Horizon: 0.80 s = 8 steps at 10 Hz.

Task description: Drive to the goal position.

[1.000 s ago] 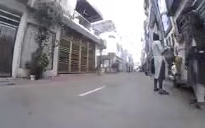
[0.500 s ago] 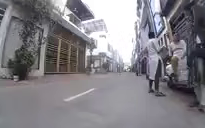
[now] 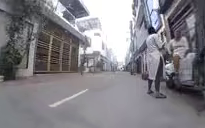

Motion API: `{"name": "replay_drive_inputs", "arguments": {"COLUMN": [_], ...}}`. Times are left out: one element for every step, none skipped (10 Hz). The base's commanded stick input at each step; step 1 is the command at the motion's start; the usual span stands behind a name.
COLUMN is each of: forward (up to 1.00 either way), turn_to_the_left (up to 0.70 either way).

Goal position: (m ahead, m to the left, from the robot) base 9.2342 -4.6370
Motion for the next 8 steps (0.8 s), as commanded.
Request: {"name": "replay_drive_inputs", "arguments": {"forward": [0.7, 0.7, 0.7, 0.7, 0.7, 0.7, 0.7, 0.7], "turn_to_the_left": [0.0, 0.0, 0.0, 0.0, 0.0, 0.0, 0.0, 0.0]}}
